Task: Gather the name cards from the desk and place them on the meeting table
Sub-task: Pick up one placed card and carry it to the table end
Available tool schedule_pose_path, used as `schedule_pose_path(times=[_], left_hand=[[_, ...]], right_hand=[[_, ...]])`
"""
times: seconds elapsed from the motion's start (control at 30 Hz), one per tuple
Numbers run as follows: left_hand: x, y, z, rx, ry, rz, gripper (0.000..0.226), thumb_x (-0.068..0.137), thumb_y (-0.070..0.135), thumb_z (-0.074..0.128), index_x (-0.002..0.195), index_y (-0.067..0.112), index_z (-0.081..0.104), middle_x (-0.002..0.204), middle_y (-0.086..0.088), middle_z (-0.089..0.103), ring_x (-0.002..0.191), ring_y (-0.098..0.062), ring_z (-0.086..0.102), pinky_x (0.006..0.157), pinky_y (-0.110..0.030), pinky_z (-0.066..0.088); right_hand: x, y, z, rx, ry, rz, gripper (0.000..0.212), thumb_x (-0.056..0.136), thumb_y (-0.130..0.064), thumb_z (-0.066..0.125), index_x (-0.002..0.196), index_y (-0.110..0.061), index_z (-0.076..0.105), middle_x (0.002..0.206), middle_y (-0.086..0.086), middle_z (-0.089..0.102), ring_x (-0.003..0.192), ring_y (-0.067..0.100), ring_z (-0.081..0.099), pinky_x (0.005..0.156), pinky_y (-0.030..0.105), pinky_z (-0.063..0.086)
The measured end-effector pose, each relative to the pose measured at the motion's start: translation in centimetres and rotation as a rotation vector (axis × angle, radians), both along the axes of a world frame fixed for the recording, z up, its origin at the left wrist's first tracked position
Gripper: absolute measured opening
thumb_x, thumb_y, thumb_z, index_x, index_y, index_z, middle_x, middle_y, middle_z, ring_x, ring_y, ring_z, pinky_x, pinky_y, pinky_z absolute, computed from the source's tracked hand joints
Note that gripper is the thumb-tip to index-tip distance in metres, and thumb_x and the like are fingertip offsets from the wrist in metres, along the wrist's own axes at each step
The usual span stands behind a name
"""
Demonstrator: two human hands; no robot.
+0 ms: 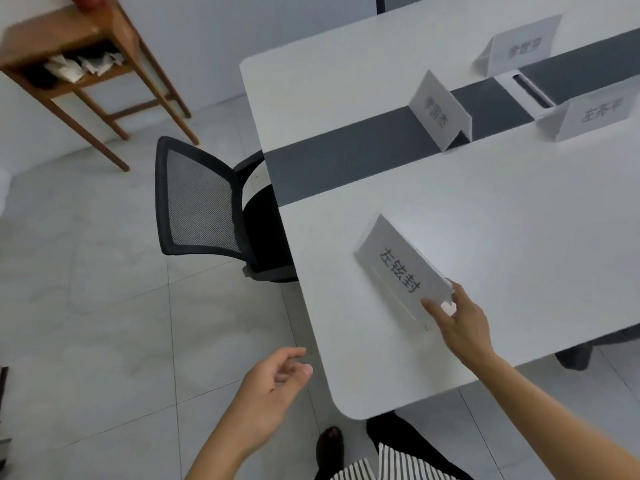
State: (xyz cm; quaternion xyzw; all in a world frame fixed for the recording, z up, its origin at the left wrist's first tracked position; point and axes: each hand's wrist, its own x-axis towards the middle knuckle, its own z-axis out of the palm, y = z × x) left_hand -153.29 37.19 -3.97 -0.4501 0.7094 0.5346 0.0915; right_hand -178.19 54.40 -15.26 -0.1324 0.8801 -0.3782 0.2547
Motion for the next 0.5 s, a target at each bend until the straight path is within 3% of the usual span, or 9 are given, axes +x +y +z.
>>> schedule_pose_path(times=[0.1,0.2,0.33,0.43,0.5], left_hand=[[0.8,-1.1,1.2,-0.050,0.071,-0.049,0.025,0.091,0.035,0.058,0.117,0.034,0.058,0.105,0.012,0.062,0.102,0.002,0.057,0.078,-0.010,0.040],[1.7,-2.0,2.7,-0.095,0.180,-0.077,0.024,0.091,0.034,0.058,0.115,0.033,0.059,0.107,0.011,0.062,0.106,-0.003,0.057,0.080,-0.012,0.040],[2.3,-1.6,4.0,-0.132,0.350,-0.102,0.044,0.088,0.039,0.059,0.131,0.032,0.051,0.128,0.015,0.053,0.124,-0.003,0.047,0.098,-0.023,0.037],[2.3,0.1,5.1,0.012,0.449,-0.165,0.073,0.076,0.063,0.062,0.140,0.039,0.038,0.141,0.015,0.045,0.131,-0.004,0.041,0.109,-0.033,0.035],[2.3,2.2,5.7,0.181,0.480,-0.223,0.078,0.066,0.069,0.059,0.137,0.041,0.040,0.135,0.012,0.054,0.119,-0.007,0.057,0.098,-0.032,0.048]], right_hand=[[2.0,1.7,3.7,-0.111,-0.045,-0.011,0.037,0.089,-0.034,0.063,0.123,-0.023,0.055,0.114,-0.003,0.069,0.099,0.022,0.064,0.082,0.040,0.053],[5.8,4.4,8.6,-0.282,-0.129,-0.014,0.022,0.090,-0.021,0.063,0.112,-0.023,0.062,0.106,-0.007,0.074,0.102,0.017,0.067,0.089,0.041,0.055],[12.0,8.1,14.7,-0.408,-0.147,0.050,0.027,0.092,-0.007,0.057,0.114,-0.020,0.063,0.113,-0.006,0.073,0.105,0.013,0.068,0.088,0.033,0.055],[16.2,10.9,17.9,-0.494,-0.166,0.028,0.028,0.092,-0.012,0.058,0.119,-0.016,0.059,0.114,-0.002,0.072,0.103,0.015,0.068,0.081,0.026,0.056],[18.7,12.9,19.3,-0.507,-0.157,-0.018,0.033,0.088,-0.016,0.054,0.121,-0.016,0.057,0.112,-0.002,0.072,0.100,0.014,0.069,0.076,0.021,0.054]])
